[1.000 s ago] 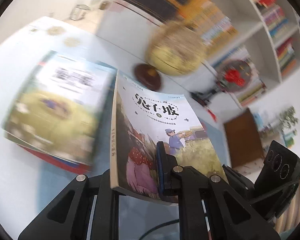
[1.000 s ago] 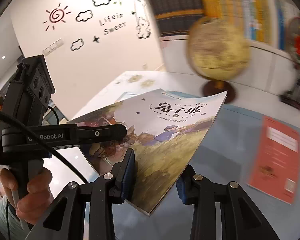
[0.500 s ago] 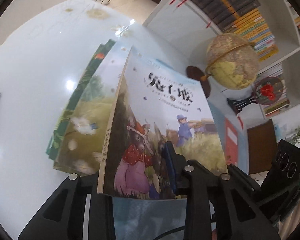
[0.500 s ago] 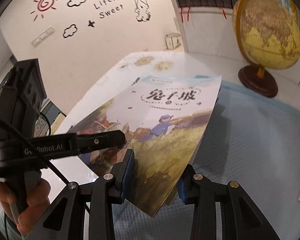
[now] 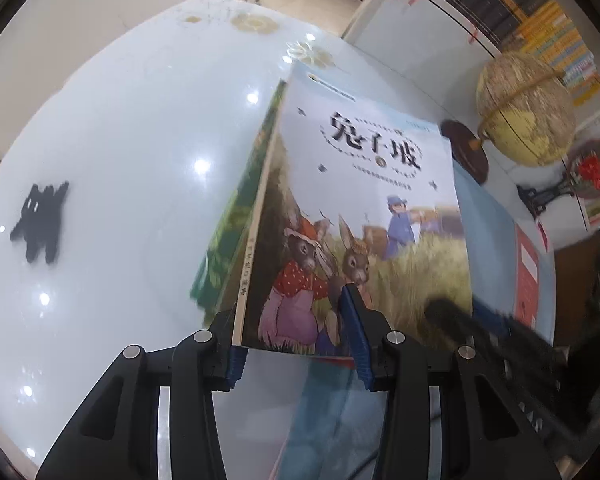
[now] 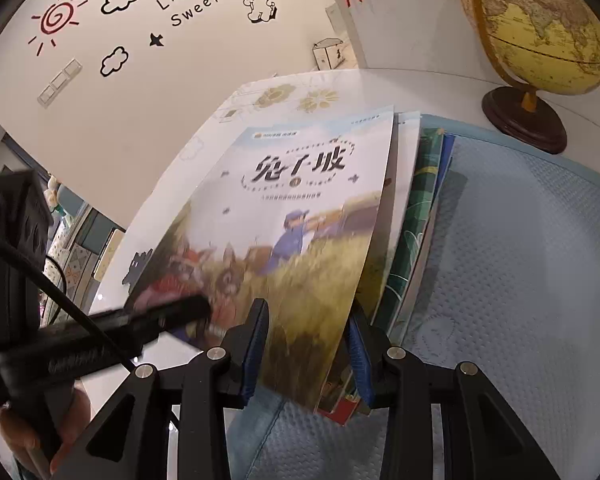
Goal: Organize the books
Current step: 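Open both grippers and move them to the red QR-code book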
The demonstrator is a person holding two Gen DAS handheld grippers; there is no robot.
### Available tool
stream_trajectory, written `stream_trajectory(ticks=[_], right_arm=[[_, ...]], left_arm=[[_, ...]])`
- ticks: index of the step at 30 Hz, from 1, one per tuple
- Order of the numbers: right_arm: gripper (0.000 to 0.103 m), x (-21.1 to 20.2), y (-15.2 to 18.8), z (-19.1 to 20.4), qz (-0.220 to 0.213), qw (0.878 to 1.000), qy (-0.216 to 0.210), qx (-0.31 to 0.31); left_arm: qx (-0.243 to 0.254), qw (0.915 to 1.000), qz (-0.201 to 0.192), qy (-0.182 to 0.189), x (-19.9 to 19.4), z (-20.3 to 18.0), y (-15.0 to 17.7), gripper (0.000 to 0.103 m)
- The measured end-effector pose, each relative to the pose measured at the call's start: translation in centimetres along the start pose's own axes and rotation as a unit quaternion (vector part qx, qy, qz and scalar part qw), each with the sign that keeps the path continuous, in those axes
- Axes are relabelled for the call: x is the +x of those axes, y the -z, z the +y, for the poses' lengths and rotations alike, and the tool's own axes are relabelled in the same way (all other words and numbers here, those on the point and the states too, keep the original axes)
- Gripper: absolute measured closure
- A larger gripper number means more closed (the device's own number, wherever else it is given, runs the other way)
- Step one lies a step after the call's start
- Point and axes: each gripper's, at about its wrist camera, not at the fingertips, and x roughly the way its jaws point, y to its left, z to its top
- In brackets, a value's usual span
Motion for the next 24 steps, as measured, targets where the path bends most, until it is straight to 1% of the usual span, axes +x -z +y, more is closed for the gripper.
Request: stream_trajectory(ticks=[1, 2, 3, 4, 5, 6, 8, 9, 11, 14, 16, 17, 18, 20, 21, 23, 24], right_arm=[[0.066, -0.2, 0.1, -0.1, 0.003, 1.0, -0.001, 0.0], [0.066, -0.5, 0.3, -0.3, 0.006, 1.0, -0.002, -0.001], [0.066, -1.0, 0.6, -0.5, 0.007, 1.0, -0.001, -0.002], [0.066, -1.6, 1.0, -1.0, 0.006, 1.0, -0.001, -0.003], [0.066, -2.3, 1.5, -1.5, 0.005, 1.0, 0.001, -0.001], [0.066, -3.0, 2.1, -2.3, 0.004, 1.0, 0.002, 0.004], [0.063, -4.4, 3.5, -4.5, 0.006, 1.0, 0.004, 0.023], [0.06, -5.1, 4.3, -5.7, 0.007, 0.999, 0.007, 0.036], [0.058, -6.6, 6.3, -9.3, 0.009, 0.997, 0.022, 0.076], [0.058, -8.8, 8.7, -14.4, 0.012, 0.99, 0.037, 0.134], [0.058, -10.5, 10.4, -18.0, 0.012, 0.984, 0.049, 0.17], [0.058, -11.4, 11.0, -19.6, 0.01, 0.981, 0.055, 0.185], [0.058, -12.3, 11.6, -21.0, 0.008, 0.979, 0.061, 0.196], [0.057, -14.3, 12.5, -24.2, 0.002, 0.973, 0.083, 0.215], [0.054, -15.1, 12.8, -25.5, -0.001, 0.97, 0.09, 0.224], [0.05, -17.0, 13.2, -28.4, -0.011, 0.964, 0.101, 0.246], [0.05, -18.1, 13.3, -30.0, -0.021, 0.961, 0.107, 0.255]], left_arm=[[0.001, 0.9999, 0.005, -0.009, 0.1, 0.0, -0.3, 0.063], [0.005, 0.9998, 0.006, -0.017, 0.0, -0.1, -0.3, 0.06], [0.015, 0.9991, 0.002, -0.04, -0.3, 0.0, -0.1, 0.06], [0.018, 0.9984, 0.001, -0.053, -0.3, 0.0, -0.1, 0.058], [0.02, 0.9967, 0.002, -0.078, -0.5, 0.2, 0.1, 0.058], [0.024, 0.9932, 0.003, -0.114, -0.7, 0.5, 0.2, 0.06], [0.036, 0.9866, -0.008, -0.159, -1.4, 0.7, 0.6, 0.06], [0.04, 0.9852, -0.012, -0.166, -1.7, 0.4, 0.7, 0.06], [0.047, 0.9845, -0.023, -0.168, -2.6, -0.6, 1.0, 0.06], [0.07, 0.9864, -0.04, -0.143, -3.6, -4.3, 1.5, 0.06], [0.109, 0.9863, -0.046, -0.115, -3.6, -8.9, 2.3, 0.06], [0.121, 0.9861, -0.048, -0.103, -3.5, -10.4, 2.4, 0.06], [0.141, 0.9856, -0.047, -0.079, -3.1, -13.0, 2.9, 0.06], [0.175, 0.984, -0.025, -0.021, -1.4, -18.2, 3.9, 0.06], [0.187, 0.9823, -0.01, 0.006, -0.3, -20.7, 4.3, 0.06], [0.203, 0.9785, 0.015, 0.036, 1.9, -24.8, 5.2, 0.06], [0.214, 0.975, 0.03, 0.052, 3.5, -27.5, 5.5, 0.06]])
